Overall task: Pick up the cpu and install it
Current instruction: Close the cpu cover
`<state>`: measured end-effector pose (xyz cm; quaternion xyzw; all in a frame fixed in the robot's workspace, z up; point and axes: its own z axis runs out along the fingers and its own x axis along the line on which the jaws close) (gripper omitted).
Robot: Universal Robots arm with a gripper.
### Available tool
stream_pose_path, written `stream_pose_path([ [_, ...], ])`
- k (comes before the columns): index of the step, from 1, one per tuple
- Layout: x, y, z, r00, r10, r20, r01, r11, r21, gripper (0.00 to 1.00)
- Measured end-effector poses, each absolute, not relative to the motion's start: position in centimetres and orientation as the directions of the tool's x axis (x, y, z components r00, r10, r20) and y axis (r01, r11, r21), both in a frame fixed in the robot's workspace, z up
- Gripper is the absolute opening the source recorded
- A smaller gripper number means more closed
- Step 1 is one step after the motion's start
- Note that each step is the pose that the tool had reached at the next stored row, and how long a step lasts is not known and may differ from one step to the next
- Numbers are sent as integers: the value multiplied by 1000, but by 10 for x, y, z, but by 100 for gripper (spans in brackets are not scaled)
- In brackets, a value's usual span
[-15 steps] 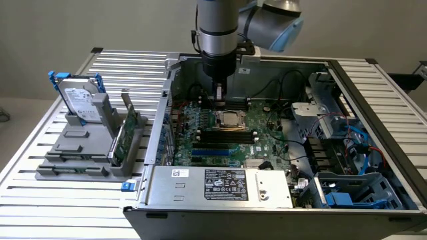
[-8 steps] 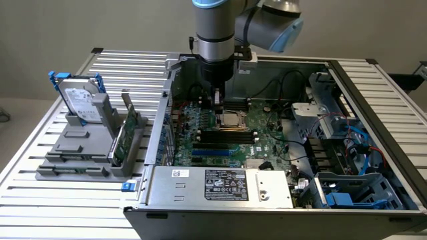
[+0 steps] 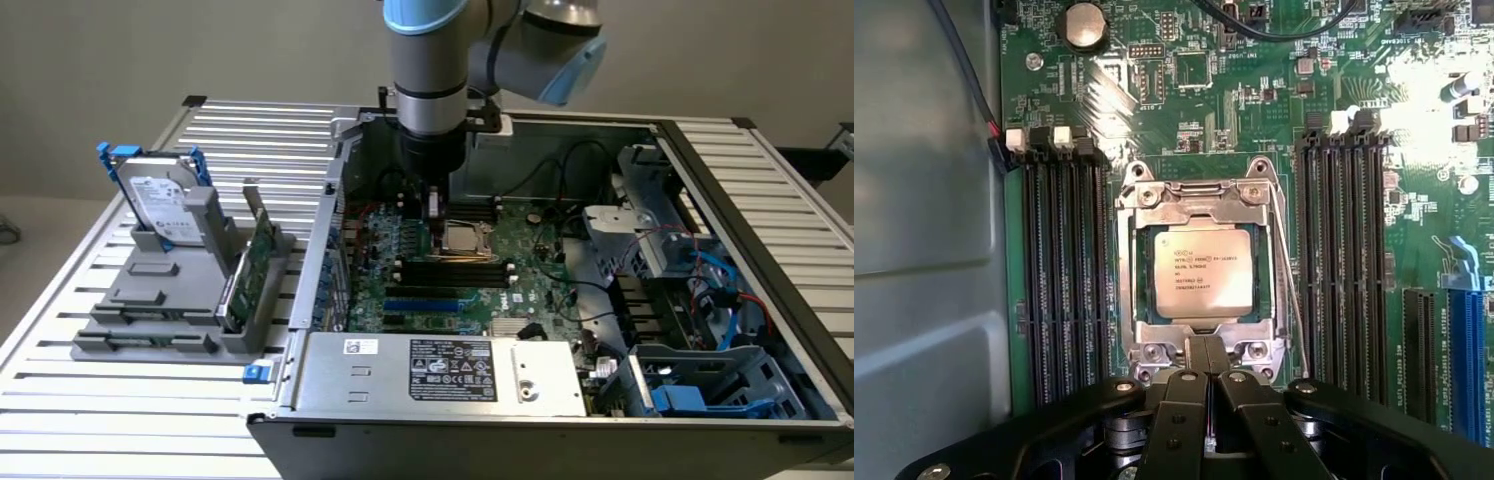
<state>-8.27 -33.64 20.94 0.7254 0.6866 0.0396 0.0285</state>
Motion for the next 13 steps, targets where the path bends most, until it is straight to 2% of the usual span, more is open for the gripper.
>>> stream_pose_path([
  [13, -83, -336, 201, 54, 998, 30, 994, -57, 95, 11],
])
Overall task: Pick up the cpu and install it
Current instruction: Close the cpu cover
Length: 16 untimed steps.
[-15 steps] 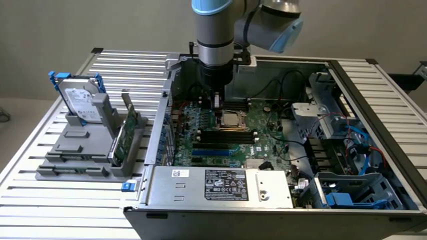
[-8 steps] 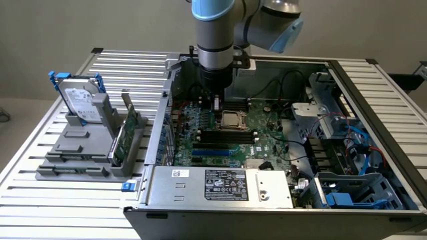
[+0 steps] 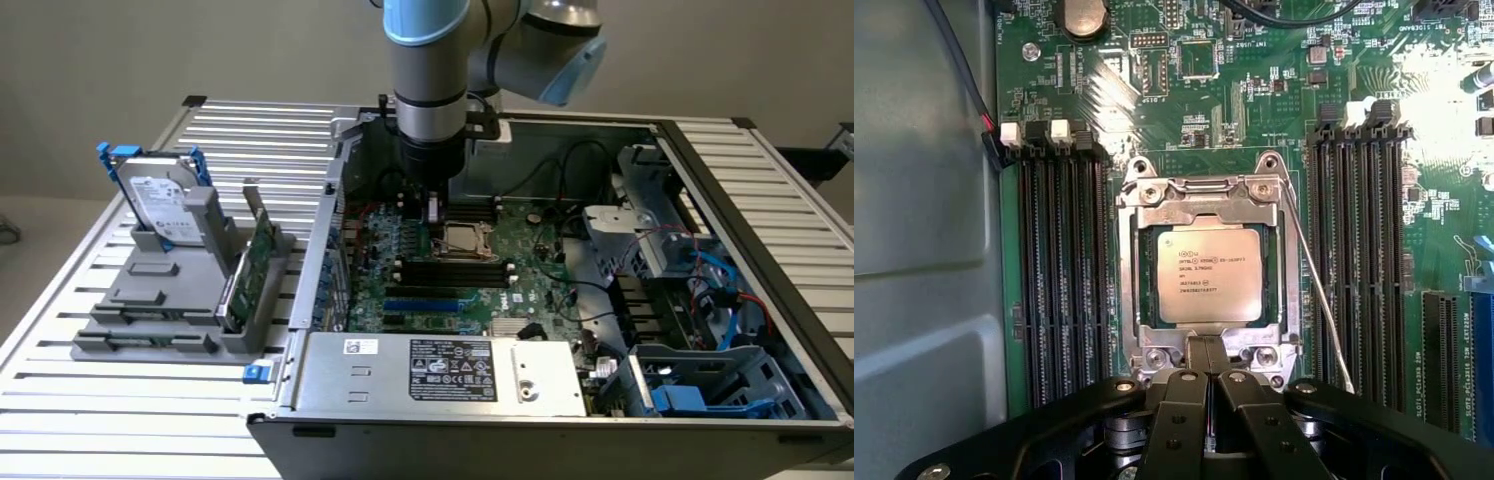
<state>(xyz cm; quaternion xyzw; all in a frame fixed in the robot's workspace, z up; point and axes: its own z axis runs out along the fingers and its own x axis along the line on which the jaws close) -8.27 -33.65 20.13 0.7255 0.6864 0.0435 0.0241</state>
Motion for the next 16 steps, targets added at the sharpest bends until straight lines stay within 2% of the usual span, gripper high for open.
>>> stream_pose_path([
  [16, -77, -336, 201, 54, 997, 46, 994, -58, 94, 11],
])
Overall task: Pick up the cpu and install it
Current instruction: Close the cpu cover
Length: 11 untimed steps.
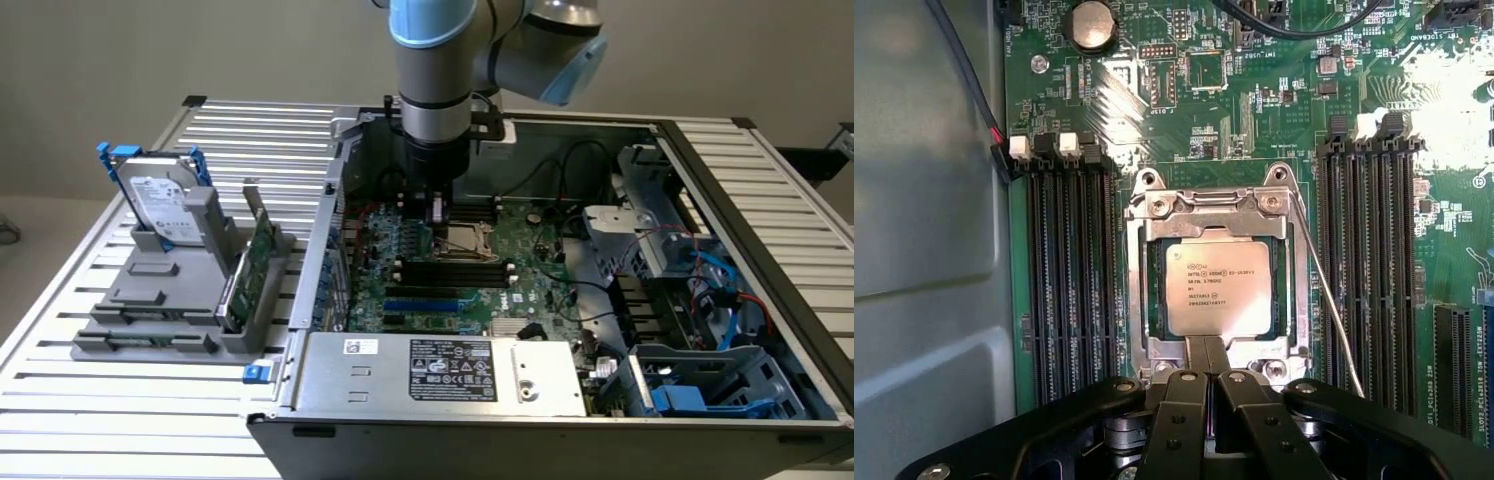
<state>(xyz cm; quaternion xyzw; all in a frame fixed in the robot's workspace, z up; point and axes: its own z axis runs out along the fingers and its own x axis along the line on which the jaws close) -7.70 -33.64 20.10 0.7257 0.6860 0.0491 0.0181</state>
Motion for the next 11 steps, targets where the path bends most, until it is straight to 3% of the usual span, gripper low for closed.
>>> stream_pose_path([
  [11, -76, -336, 220, 54, 997, 48, 994, -58, 94, 11],
])
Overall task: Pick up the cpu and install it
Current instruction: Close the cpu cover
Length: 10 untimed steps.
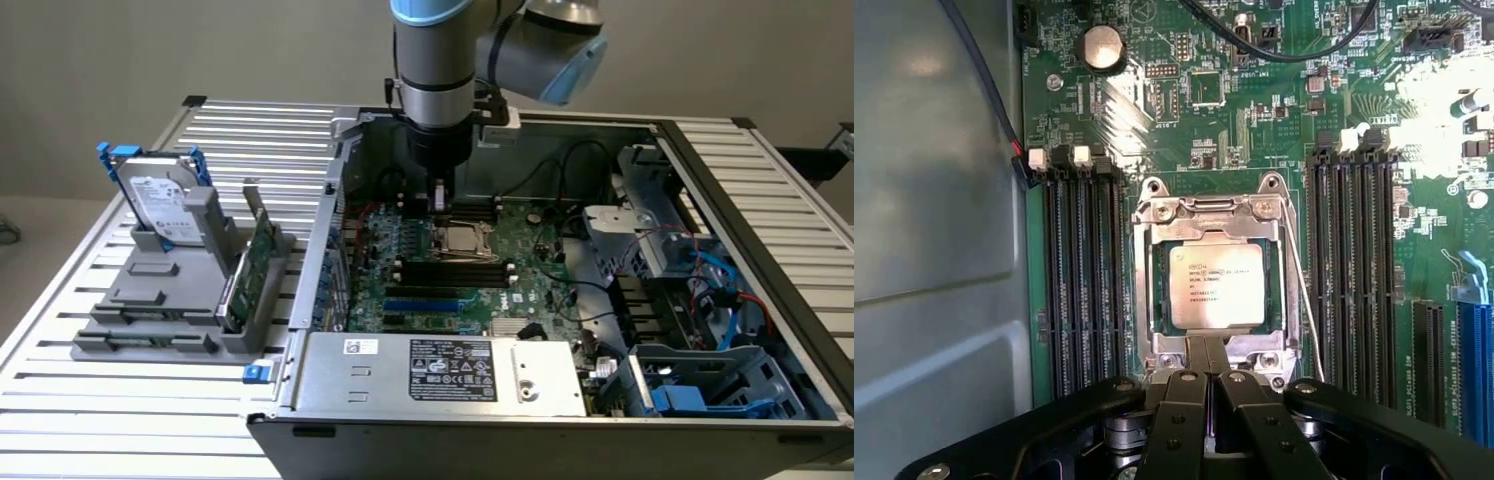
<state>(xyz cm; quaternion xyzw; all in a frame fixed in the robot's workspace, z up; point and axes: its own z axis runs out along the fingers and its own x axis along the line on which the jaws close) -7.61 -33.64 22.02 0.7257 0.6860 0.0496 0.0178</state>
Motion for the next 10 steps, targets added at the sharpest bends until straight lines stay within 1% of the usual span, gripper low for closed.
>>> stream_pose_path([
  [10, -76, -336, 214, 80, 996, 48, 992, -84, 96, 11],
])
